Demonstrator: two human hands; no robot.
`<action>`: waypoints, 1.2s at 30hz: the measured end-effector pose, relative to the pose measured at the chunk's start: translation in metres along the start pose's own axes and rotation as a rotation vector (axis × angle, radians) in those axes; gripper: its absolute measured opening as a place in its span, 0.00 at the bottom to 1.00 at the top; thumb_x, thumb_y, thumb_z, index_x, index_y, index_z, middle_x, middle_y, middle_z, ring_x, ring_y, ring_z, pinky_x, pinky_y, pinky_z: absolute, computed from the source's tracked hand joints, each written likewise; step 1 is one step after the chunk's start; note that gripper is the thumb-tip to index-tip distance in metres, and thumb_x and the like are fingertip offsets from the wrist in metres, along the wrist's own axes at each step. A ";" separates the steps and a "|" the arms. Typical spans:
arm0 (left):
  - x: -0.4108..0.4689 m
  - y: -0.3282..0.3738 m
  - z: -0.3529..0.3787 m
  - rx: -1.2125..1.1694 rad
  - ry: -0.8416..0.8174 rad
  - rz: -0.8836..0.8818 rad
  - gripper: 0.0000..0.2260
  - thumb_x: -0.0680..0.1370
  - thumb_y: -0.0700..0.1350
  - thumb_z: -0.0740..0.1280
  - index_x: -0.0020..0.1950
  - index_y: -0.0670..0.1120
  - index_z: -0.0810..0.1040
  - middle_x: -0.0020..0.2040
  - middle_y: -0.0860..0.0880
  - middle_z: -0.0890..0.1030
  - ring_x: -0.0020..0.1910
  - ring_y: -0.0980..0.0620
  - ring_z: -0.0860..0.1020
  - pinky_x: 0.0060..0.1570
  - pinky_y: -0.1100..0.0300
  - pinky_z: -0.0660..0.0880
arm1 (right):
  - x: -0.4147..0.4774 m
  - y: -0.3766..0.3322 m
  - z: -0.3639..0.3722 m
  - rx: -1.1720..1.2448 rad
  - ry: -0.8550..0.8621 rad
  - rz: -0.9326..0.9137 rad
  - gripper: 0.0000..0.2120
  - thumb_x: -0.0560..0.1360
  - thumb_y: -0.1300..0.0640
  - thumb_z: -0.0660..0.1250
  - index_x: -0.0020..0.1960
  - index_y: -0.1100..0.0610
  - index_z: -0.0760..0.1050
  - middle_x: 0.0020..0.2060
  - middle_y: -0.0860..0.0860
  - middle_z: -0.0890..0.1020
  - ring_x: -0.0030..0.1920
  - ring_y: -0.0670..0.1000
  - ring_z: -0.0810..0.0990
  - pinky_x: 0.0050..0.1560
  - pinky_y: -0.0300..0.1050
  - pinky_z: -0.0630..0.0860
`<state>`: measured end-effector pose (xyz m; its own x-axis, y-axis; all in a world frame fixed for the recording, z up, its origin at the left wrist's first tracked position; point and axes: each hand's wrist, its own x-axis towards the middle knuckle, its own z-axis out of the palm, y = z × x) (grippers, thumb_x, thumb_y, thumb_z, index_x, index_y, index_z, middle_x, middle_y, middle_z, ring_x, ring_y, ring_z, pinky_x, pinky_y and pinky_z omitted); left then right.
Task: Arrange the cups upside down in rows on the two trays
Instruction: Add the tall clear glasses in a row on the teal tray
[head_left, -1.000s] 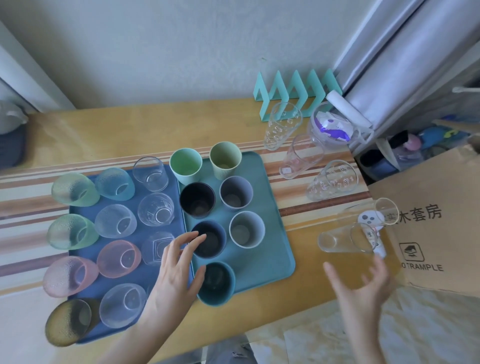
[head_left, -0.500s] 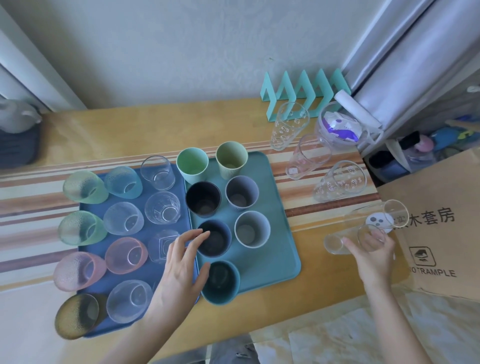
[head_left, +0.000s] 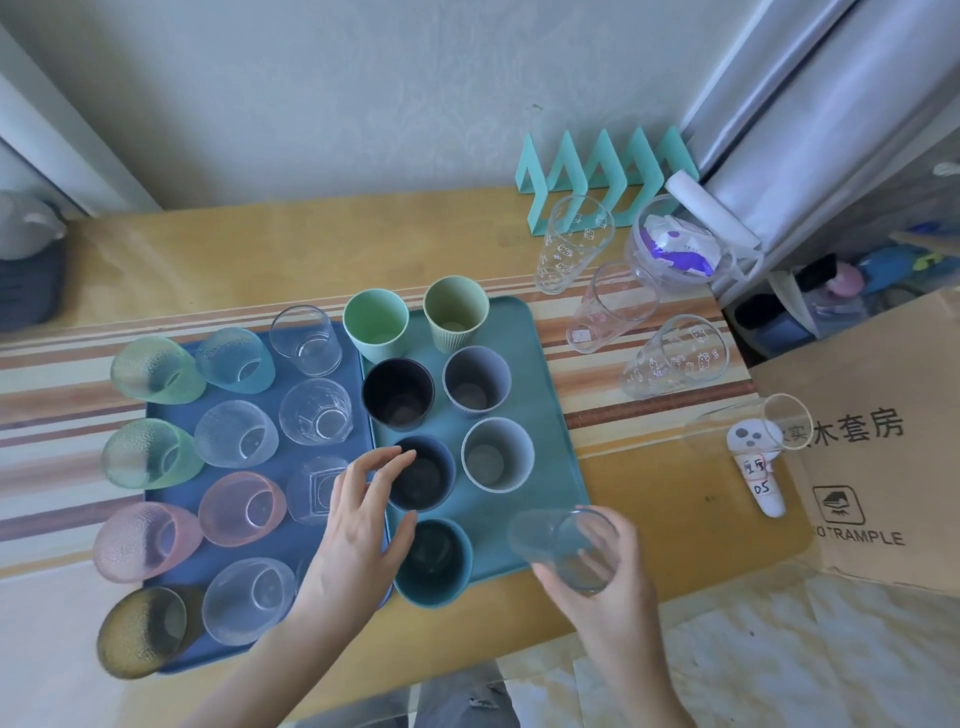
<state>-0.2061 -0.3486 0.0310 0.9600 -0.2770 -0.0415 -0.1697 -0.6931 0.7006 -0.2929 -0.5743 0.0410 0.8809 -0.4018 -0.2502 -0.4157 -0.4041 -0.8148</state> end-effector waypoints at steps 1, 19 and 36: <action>0.000 0.000 0.001 0.002 -0.002 -0.004 0.23 0.73 0.44 0.63 0.68 0.50 0.65 0.62 0.51 0.67 0.59 0.52 0.67 0.62 0.68 0.57 | -0.001 0.000 0.009 -0.010 -0.011 -0.003 0.32 0.60 0.52 0.78 0.59 0.43 0.68 0.56 0.36 0.77 0.58 0.38 0.76 0.56 0.39 0.75; 0.044 0.037 0.013 -0.042 -0.003 0.117 0.24 0.74 0.38 0.67 0.68 0.47 0.67 0.64 0.49 0.67 0.62 0.52 0.66 0.65 0.71 0.56 | 0.009 0.009 0.016 -0.035 -0.200 0.003 0.55 0.54 0.28 0.71 0.73 0.46 0.52 0.69 0.36 0.60 0.67 0.30 0.60 0.57 0.22 0.62; 0.243 0.194 0.141 0.364 -0.485 0.561 0.41 0.69 0.40 0.72 0.75 0.47 0.52 0.74 0.43 0.56 0.72 0.43 0.58 0.68 0.50 0.61 | 0.160 0.063 -0.152 0.021 0.363 0.285 0.51 0.61 0.51 0.79 0.74 0.52 0.51 0.73 0.53 0.57 0.70 0.55 0.63 0.64 0.50 0.66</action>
<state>-0.0374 -0.6442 0.0567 0.5223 -0.8449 -0.1157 -0.7368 -0.5154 0.4376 -0.2125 -0.7895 0.0292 0.5942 -0.7578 -0.2697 -0.6221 -0.2204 -0.7513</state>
